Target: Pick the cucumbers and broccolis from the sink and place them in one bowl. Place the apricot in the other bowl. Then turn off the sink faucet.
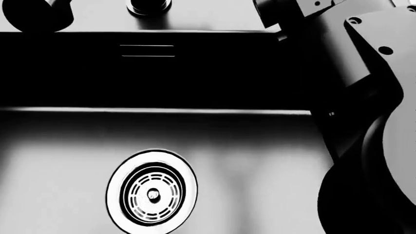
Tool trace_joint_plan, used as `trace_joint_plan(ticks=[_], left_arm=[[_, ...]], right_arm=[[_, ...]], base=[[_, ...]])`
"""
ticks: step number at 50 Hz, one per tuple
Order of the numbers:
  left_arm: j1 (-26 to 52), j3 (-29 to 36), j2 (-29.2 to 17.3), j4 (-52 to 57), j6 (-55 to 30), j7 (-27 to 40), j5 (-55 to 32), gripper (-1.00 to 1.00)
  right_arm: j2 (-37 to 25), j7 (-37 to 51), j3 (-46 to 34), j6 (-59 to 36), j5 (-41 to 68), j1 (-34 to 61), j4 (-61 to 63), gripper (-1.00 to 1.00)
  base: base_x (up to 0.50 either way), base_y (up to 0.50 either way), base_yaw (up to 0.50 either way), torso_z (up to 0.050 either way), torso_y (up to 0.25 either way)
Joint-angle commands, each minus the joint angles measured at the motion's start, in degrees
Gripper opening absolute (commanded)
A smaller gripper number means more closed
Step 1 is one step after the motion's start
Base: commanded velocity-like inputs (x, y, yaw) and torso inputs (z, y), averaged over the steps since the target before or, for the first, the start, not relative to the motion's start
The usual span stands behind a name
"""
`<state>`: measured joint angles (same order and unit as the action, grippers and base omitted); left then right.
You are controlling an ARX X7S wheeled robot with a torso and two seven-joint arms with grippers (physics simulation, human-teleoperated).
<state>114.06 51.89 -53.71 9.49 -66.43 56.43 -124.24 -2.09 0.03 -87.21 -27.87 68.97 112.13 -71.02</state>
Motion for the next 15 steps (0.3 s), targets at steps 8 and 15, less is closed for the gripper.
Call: trace_joint_plan(ticks=[8,15], left_arm=[[-0.4,-1.4,1.2,-0.4,1.1,-2.2,0.6,1.0],[-0.8,-1.5,0.7,0.2,1.5,-2.1,0.3,1.0]], right_arm=[[2.1,-2.3,0.4,0.4,3.8,0.7,2.0,1.0],[2.1,-2.4,0.3,0.1,3.6,1.4,2.1,1.0]], base=[[0.0,0.0,0.0,0.0,0.0],[0.0,0.0,0.0,0.0,0.0]])
